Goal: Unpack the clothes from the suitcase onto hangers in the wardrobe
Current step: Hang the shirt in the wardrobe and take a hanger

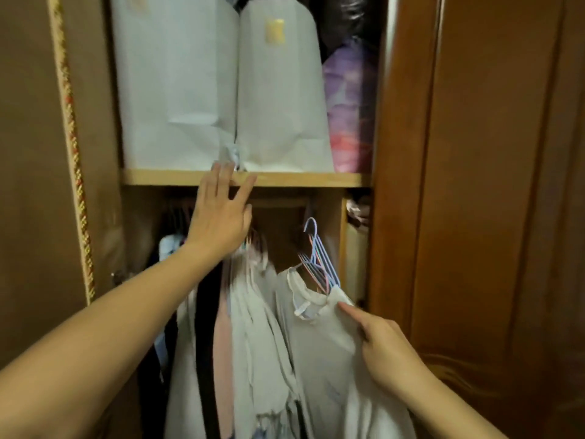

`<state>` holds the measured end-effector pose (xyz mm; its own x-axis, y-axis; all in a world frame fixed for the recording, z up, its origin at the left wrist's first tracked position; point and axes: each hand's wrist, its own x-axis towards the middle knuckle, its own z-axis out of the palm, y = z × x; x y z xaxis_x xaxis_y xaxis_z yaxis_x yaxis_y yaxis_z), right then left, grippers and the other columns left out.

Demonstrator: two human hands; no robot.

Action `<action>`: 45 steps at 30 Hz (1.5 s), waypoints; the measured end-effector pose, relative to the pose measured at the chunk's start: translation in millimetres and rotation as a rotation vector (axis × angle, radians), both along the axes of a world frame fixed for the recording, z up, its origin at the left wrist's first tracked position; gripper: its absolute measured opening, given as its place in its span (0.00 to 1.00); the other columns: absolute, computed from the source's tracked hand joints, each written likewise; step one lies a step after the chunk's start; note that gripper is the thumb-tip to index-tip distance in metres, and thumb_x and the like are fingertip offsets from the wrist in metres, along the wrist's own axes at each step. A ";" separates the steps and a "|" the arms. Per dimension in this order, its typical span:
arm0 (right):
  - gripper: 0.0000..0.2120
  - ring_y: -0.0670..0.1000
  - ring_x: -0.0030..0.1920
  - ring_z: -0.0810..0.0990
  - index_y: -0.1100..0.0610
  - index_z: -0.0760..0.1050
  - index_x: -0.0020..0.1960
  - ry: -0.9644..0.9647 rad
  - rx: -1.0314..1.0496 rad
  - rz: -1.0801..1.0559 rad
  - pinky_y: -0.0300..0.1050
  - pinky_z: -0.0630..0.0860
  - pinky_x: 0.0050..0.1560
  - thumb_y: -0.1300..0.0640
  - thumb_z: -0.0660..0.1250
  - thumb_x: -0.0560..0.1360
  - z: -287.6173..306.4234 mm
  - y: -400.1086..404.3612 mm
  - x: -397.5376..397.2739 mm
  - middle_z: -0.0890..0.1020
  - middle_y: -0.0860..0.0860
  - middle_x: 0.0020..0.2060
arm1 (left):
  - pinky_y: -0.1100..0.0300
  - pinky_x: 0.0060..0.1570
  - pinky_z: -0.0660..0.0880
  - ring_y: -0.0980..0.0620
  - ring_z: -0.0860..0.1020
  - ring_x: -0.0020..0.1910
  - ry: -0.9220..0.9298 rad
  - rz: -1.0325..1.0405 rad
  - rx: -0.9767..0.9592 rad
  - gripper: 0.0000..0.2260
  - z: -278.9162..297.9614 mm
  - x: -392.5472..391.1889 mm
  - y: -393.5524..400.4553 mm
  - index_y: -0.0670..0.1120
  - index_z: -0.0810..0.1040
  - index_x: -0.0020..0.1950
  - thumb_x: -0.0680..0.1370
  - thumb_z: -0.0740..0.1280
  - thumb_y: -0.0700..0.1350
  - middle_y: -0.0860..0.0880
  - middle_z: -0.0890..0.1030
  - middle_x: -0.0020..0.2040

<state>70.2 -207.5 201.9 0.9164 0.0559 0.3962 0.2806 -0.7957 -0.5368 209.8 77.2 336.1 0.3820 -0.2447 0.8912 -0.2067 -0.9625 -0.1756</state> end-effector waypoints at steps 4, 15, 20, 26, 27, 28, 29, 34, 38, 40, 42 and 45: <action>0.32 0.53 0.69 0.72 0.42 0.62 0.78 0.014 -0.019 -0.049 0.45 0.69 0.69 0.68 0.55 0.79 -7.0 35.6 71.6 0.73 0.51 0.70 | 0.38 0.78 0.45 0.36 0.40 0.81 0.100 0.127 -0.001 0.29 25.4 32.7 16.4 0.53 0.47 0.83 0.84 0.49 0.59 0.39 0.44 0.83; 0.33 0.61 0.64 0.76 0.49 0.61 0.79 0.062 -0.024 0.036 0.46 0.73 0.61 0.68 0.56 0.77 56.2 92.7 227.4 0.75 0.61 0.68 | 0.36 0.76 0.37 0.37 0.32 0.79 0.075 0.141 0.018 0.34 24.7 58.6 18.6 0.55 0.35 0.81 0.81 0.44 0.68 0.43 0.40 0.83; 0.34 0.59 0.63 0.77 0.51 0.51 0.81 0.052 0.212 -0.004 0.52 0.74 0.63 0.66 0.57 0.79 5.8 102.0 211.1 0.75 0.60 0.66 | 0.35 0.76 0.38 0.36 0.34 0.79 0.044 0.126 0.014 0.36 23.7 60.5 18.0 0.54 0.38 0.82 0.80 0.46 0.69 0.42 0.43 0.83; 0.27 0.61 0.59 0.77 0.56 0.57 0.76 0.255 -0.046 0.153 0.50 0.74 0.58 0.64 0.53 0.78 6.1 155.2 203.9 0.75 0.61 0.62 | 0.34 0.76 0.38 0.34 0.38 0.80 0.001 0.136 0.001 0.38 20.5 63.2 13.2 0.52 0.41 0.83 0.79 0.50 0.69 0.40 0.48 0.82; 0.27 0.60 0.57 0.77 0.57 0.55 0.77 0.265 -0.073 0.216 0.50 0.75 0.57 0.63 0.54 0.78 11.1 165.8 204.5 0.76 0.59 0.59 | 0.34 0.76 0.38 0.34 0.38 0.80 0.005 0.138 0.003 0.39 21.4 62.7 13.3 0.52 0.41 0.83 0.79 0.51 0.69 0.40 0.48 0.82; 0.28 0.58 0.54 0.77 0.57 0.54 0.77 0.274 -0.090 0.260 0.49 0.75 0.55 0.61 0.55 0.79 13.2 172.3 204.1 0.76 0.57 0.55 | 0.34 0.76 0.39 0.34 0.38 0.80 0.012 0.141 0.006 0.39 21.5 61.6 13.5 0.52 0.41 0.82 0.79 0.51 0.69 0.40 0.48 0.82; 0.28 0.56 0.51 0.76 0.57 0.52 0.78 0.287 -0.098 0.295 0.47 0.74 0.52 0.59 0.56 0.80 14.2 172.2 202.0 0.76 0.55 0.52 | 0.34 0.76 0.38 0.34 0.38 0.80 0.014 0.141 0.005 0.39 22.1 61.4 13.9 0.52 0.40 0.82 0.79 0.52 0.69 0.40 0.48 0.82; 0.39 0.48 0.74 0.66 0.43 0.48 0.81 0.392 -0.113 0.449 0.40 0.64 0.72 0.55 0.67 0.78 -7.6 113.8 181.7 0.63 0.44 0.77 | 0.34 0.75 0.36 0.34 0.36 0.80 0.031 0.140 0.014 0.40 22.0 60.6 13.2 0.52 0.38 0.82 0.79 0.52 0.69 0.39 0.46 0.82; 0.20 0.56 0.66 0.72 0.53 0.72 0.68 -0.068 -0.358 -0.125 0.48 0.72 0.63 0.61 0.66 0.76 -6.7 71.0 191.9 0.74 0.52 0.65 | 0.33 0.75 0.37 0.34 0.37 0.80 0.023 0.155 -0.017 0.41 21.9 60.8 8.3 0.51 0.39 0.82 0.78 0.53 0.69 0.39 0.47 0.82; 0.17 0.58 0.58 0.72 0.57 0.75 0.60 -0.264 -0.621 -0.380 0.53 0.73 0.55 0.61 0.70 0.72 -0.8 60.7 198.7 0.76 0.56 0.56 | 0.32 0.75 0.37 0.33 0.37 0.79 0.032 0.158 -0.031 0.41 20.9 59.0 4.4 0.51 0.40 0.82 0.78 0.53 0.69 0.39 0.47 0.82; 0.18 0.59 0.56 0.71 0.59 0.74 0.62 -0.266 -0.763 -0.448 0.54 0.69 0.55 0.60 0.69 0.72 5.2 54.1 205.1 0.76 0.58 0.55 | 0.32 0.75 0.37 0.33 0.37 0.79 0.037 0.162 -0.036 0.41 20.6 58.8 3.0 0.51 0.39 0.82 0.78 0.54 0.69 0.39 0.47 0.82; 0.18 0.59 0.59 0.71 0.62 0.69 0.67 -0.254 -0.975 -0.485 0.53 0.66 0.58 0.59 0.62 0.78 11.1 48.9 217.7 0.76 0.58 0.58 | 0.32 0.75 0.38 0.34 0.37 0.80 0.033 0.173 -0.029 0.41 21.0 59.2 3.9 0.51 0.39 0.82 0.78 0.54 0.69 0.39 0.47 0.82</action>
<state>287.9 -158.7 213.0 0.8241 0.1037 0.5569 -0.1605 -0.9001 0.4051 269.0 81.1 357.1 0.4451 -0.1468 0.8834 -0.0430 -0.9888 -0.1427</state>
